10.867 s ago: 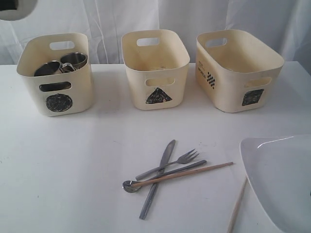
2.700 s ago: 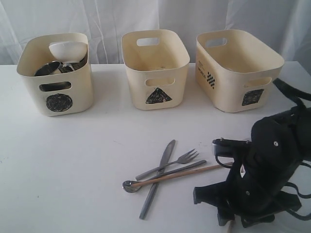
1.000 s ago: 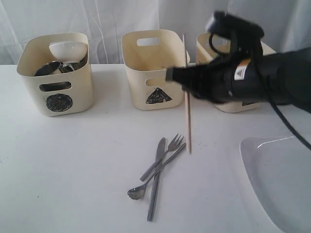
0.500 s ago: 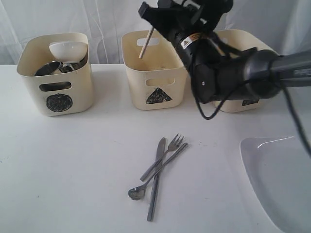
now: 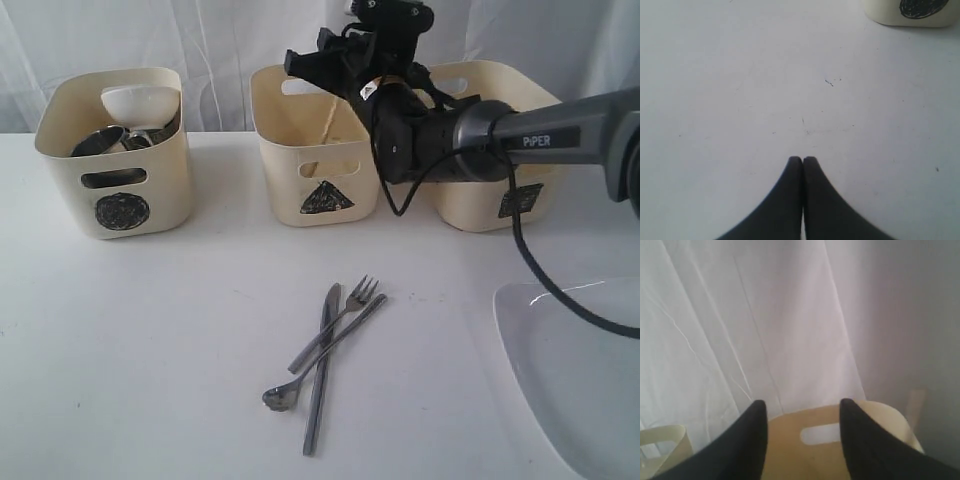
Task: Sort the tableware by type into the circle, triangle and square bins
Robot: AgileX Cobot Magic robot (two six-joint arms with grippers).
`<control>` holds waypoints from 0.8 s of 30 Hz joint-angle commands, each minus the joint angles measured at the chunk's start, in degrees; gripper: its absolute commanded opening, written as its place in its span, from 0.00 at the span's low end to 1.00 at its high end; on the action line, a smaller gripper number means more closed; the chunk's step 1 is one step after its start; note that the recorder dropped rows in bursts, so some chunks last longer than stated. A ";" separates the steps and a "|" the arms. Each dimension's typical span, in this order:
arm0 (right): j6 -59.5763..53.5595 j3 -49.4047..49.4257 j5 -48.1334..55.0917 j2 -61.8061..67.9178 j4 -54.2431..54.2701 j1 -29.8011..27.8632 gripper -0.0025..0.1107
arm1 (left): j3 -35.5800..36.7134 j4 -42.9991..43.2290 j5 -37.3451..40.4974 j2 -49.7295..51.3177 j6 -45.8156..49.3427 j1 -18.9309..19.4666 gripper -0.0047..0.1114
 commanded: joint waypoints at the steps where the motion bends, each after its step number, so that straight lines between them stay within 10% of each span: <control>1: -0.75 -0.55 4.96 -1.33 -0.37 -0.54 0.46 | 0.20 -0.27 1.10 -0.31 -0.26 0.28 0.04; 6: -0.75 -0.55 22.50 -7.66 -0.52 -0.54 0.44 | 0.20 -0.27 1.10 -0.31 -0.26 0.28 0.04; 14: -20.15 -0.55 77.04 -22.25 -0.55 0.70 0.13 | 0.20 -0.27 1.10 -0.31 -0.26 0.28 0.04; 16: -36.22 -0.32 94.24 -22.87 4.79 5.20 0.02 | 0.20 -0.27 1.10 -0.31 -0.26 0.28 0.04; 24: -67.08 5.73 107.06 -18.27 4.76 27.97 0.08 | 0.20 -0.27 1.10 -0.31 -0.26 0.28 0.04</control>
